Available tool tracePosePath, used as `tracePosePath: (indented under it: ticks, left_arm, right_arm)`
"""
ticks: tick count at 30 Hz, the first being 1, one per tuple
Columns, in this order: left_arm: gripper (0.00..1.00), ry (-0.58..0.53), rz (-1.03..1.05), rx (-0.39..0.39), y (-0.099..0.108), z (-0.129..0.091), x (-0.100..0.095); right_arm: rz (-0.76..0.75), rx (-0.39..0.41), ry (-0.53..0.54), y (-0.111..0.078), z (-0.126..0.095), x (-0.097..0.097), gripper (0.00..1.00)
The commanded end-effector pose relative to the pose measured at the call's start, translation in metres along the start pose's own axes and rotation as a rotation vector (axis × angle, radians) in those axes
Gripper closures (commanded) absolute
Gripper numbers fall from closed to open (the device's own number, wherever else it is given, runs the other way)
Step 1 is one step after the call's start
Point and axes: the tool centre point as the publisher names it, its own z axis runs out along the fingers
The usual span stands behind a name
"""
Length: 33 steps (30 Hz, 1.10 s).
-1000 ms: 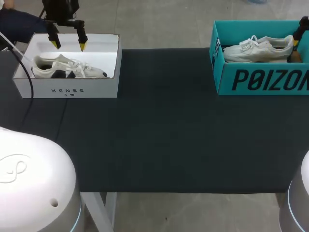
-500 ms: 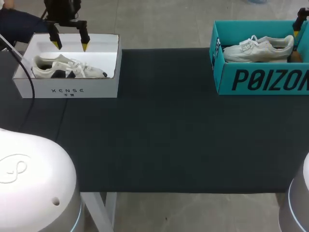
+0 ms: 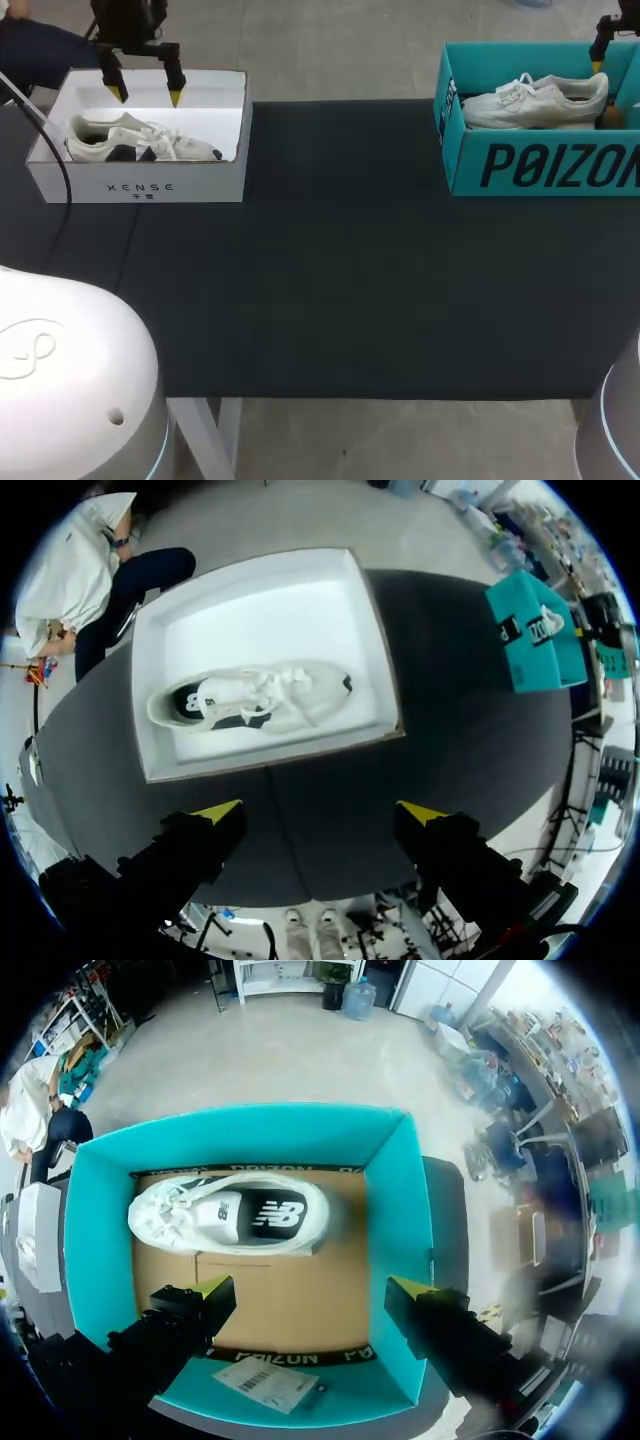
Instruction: Take the shoe out of the shoebox, open the shoe tongue, remove and reinsert the insole, then place the shoe into the shoebox
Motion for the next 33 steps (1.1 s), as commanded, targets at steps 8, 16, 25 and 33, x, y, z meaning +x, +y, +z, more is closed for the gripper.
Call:
tracePosePath:
  ticks: [8, 16, 25, 33]
  left_arm:
    - [0.0, -0.001, 0.0, 0.002, 0.001, 0.0, 0.0]
    - [0.0, -0.001, 0.0, 0.002, 0.001, 0.0, 0.0]
    - [0.0, -0.001, 0.0, 0.002, 0.001, 0.0, 0.0]
    - [0.0, -0.001, 0.0, 0.002, 0.001, 0.0, 0.0]
  right_arm:
    - [0.037, 0.19, -0.015, 0.03, 0.041, 0.005, 0.0]
    - [0.068, 0.212, -0.01, 0.035, 0.064, 0.001, 0.0]
    - [0.067, 0.242, -0.036, 0.033, 0.09, -0.001, 0.0]
    - [0.082, 0.261, -0.035, 0.034, 0.107, -0.003, 0.0]
